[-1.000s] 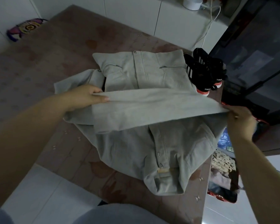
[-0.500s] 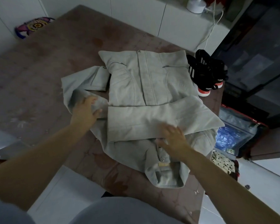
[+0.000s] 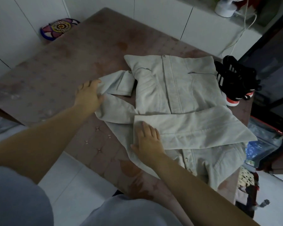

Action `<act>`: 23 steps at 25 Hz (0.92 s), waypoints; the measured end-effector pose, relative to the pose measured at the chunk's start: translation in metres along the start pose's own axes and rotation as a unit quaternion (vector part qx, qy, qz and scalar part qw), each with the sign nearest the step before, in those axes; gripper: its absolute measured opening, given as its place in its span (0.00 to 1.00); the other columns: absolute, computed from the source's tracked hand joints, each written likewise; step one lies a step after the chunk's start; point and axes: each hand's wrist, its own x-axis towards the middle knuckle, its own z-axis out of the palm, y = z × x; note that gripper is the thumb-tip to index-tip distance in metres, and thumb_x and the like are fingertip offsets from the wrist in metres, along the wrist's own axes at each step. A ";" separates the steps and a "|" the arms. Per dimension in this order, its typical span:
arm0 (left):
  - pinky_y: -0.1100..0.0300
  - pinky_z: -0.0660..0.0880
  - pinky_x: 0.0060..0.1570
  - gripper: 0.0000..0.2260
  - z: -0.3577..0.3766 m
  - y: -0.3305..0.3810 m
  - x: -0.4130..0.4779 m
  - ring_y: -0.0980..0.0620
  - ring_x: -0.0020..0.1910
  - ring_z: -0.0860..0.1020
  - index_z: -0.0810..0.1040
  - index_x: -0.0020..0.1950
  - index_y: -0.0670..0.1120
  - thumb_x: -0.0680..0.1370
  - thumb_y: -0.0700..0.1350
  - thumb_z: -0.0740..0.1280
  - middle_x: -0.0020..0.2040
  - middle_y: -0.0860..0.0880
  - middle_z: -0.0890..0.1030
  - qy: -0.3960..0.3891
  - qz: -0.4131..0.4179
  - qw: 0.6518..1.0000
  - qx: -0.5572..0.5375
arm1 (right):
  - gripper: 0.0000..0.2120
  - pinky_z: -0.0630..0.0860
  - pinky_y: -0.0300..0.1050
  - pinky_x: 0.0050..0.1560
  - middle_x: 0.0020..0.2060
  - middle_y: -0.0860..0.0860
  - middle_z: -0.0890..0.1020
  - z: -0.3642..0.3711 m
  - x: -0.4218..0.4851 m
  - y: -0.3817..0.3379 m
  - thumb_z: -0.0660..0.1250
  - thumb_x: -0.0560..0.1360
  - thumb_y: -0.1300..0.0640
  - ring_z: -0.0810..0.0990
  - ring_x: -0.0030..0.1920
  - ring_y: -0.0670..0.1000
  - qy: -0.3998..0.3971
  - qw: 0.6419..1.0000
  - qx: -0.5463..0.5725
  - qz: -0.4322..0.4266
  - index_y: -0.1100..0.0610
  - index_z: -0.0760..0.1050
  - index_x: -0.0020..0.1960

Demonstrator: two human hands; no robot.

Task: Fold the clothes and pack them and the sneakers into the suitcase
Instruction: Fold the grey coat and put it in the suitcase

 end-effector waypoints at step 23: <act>0.59 0.72 0.53 0.05 -0.078 -0.095 0.107 0.60 0.43 0.78 0.76 0.45 0.47 0.75 0.38 0.68 0.43 0.51 0.77 0.077 -0.162 0.935 -0.304 | 0.34 0.69 0.52 0.66 0.51 0.49 0.71 0.044 0.000 -0.022 0.56 0.63 0.36 0.73 0.54 0.54 0.123 0.984 -0.067 -0.109 0.51 0.65 0.65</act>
